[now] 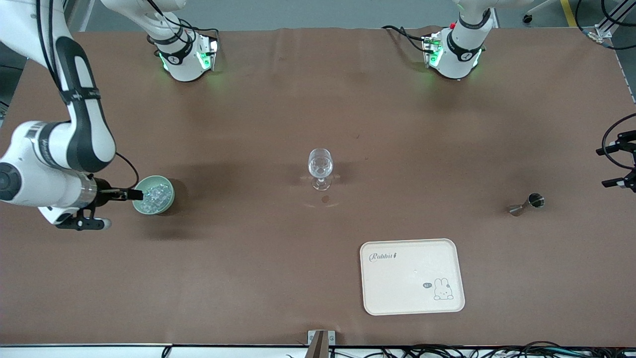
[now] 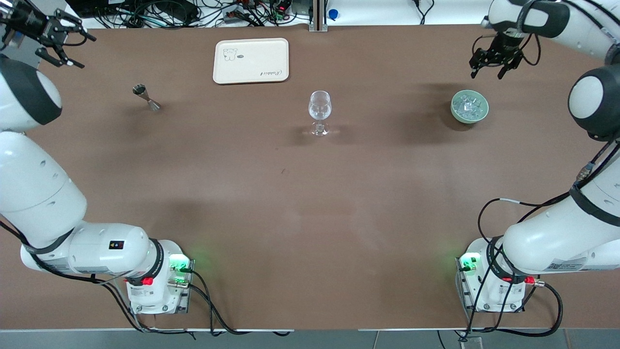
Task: Pour wine and add ice with both arms
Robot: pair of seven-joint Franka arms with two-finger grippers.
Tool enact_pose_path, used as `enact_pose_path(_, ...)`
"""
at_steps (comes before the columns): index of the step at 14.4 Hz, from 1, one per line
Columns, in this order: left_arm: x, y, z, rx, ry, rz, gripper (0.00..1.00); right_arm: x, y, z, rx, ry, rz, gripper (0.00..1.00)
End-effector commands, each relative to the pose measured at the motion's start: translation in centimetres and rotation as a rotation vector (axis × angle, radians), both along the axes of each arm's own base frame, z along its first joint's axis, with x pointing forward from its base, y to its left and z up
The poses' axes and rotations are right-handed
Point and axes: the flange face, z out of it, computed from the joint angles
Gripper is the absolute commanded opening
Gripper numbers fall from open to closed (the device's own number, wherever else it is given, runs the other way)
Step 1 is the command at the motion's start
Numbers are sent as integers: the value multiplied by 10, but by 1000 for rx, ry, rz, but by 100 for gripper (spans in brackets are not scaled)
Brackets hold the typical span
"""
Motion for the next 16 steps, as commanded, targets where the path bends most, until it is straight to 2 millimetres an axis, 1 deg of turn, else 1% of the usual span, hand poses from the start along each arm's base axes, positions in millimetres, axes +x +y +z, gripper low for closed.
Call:
enact_pose_path(1,6,21,-40,-57,30,80,100,-22,6,-35,10,-12,14,100)
enact_pose_path(2,8,25,-59,-73,44,101,100,-29,8,-45,9,-18,15,100)
enact_pose_path(4,10,29,-96,-91,79,119,100,-42,10,-56,12,-25,10,98)
enact_pose_path(5,8,35,-111,-96,84,123,100,-43,11,-59,12,-41,11,98)
enact_pose_path(7,4,45,-132,-110,83,124,100,-56,11,-75,7,-68,6,90)
enact_pose_path(8,2,49,-144,-121,81,126,100,-59,12,-78,6,-71,7,84)
enact_pose_path(9,-1,56,-154,-140,68,139,100,-60,13,-79,8,-68,6,81)
enact_pose_path(10,-2,59,-166,-157,68,151,100,-60,17,-76,17,-70,1,80)
enact_pose_path(11,-3,59,-175,-166,74,148,100,-61,17,-77,22,-67,-5,79)
enact_pose_path(12,-5,61,-180,-178,61,141,100,-62,17,-78,23,-64,-7,78)
enact_pose_path(13,-8,64,-189,-188,49,135,100,-62,17,-77,23,-64,-5,75)
enact_pose_path(14,-10,66,-197,-204,47,138,100,-63,17,-77,26,-51,-6,74)
enact_pose_path(16,-5,58,-211,-236,31,154,100,-65,17,-78,27,-43,-5,66)
